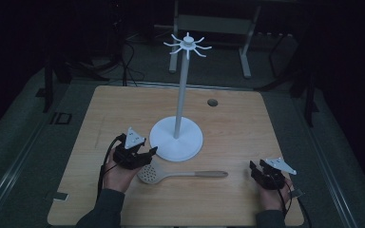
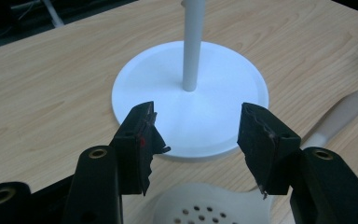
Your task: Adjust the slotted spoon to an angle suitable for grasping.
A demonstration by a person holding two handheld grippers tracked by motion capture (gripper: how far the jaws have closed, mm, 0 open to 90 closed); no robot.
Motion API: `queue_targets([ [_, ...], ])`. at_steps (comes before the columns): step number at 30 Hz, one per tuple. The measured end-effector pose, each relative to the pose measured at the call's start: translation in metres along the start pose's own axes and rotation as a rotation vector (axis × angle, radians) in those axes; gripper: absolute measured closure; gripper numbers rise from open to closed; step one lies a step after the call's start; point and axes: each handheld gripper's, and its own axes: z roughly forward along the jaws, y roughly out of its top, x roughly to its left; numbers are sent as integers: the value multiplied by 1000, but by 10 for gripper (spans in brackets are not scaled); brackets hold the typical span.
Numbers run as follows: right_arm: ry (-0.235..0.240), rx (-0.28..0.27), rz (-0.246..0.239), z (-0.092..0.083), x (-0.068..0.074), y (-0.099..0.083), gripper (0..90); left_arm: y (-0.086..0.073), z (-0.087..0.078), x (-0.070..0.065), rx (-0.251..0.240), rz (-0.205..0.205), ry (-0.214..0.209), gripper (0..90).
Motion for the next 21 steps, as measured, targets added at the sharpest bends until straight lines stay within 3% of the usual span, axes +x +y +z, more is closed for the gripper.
queue_targets([
  [21, -9, 1, 8, -2, -4, -2, 535, 31, 14, -23, 30, 119, -40, 465],
])
